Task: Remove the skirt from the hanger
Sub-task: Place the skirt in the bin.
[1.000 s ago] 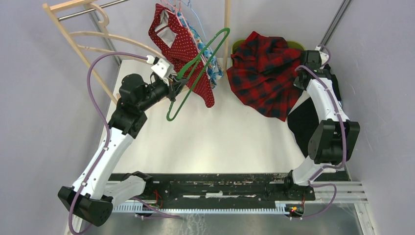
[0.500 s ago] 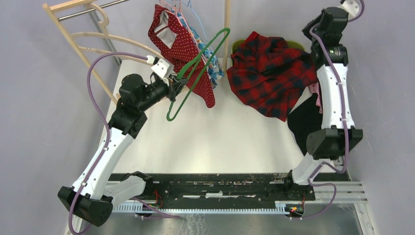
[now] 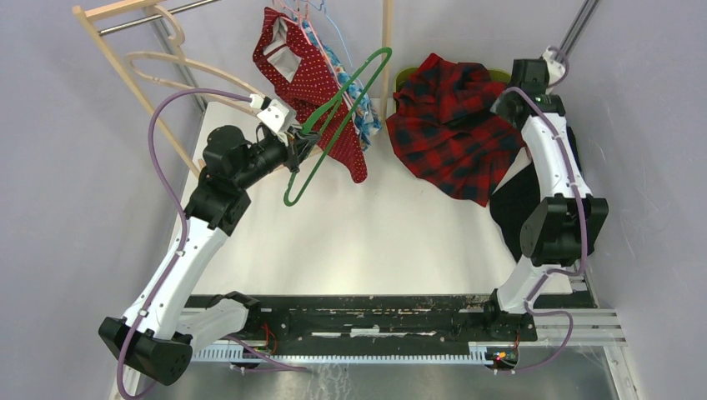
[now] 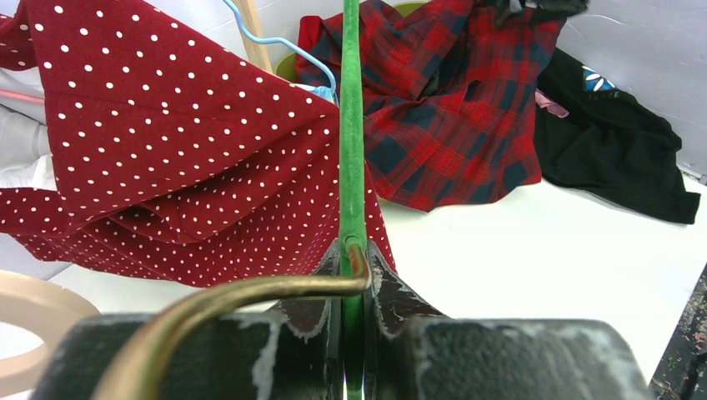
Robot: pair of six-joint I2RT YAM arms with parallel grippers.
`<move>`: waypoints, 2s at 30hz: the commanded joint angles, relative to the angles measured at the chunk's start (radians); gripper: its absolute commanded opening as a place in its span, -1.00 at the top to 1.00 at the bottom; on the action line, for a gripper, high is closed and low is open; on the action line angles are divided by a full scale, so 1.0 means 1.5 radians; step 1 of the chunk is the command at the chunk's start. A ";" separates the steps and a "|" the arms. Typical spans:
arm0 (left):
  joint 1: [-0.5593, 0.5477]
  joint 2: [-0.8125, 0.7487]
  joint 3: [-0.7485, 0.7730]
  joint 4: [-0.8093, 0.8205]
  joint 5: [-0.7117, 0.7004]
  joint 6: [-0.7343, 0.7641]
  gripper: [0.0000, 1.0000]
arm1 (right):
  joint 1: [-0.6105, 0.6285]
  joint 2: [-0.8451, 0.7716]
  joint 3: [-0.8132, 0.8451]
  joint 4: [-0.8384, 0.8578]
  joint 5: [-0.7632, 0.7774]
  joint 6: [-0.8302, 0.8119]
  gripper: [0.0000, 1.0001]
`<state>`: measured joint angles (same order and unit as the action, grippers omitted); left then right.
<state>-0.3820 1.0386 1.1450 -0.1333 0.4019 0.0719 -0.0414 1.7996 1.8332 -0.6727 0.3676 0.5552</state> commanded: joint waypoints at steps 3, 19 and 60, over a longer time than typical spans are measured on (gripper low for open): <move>-0.001 -0.013 0.008 0.022 0.000 0.020 0.94 | -0.007 -0.146 -0.135 -0.045 0.062 -0.007 -0.27; -0.001 -0.009 -0.003 0.033 0.011 0.014 0.94 | -0.067 -0.140 -0.281 0.109 -0.096 0.131 -0.55; -0.003 0.054 0.026 0.054 0.023 0.012 0.94 | -0.023 0.357 0.609 0.396 -0.348 0.470 0.99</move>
<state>-0.3820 1.1198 1.1358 -0.1162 0.4213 0.0715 -0.1108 2.0903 2.4115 -0.1722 -0.0395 1.0962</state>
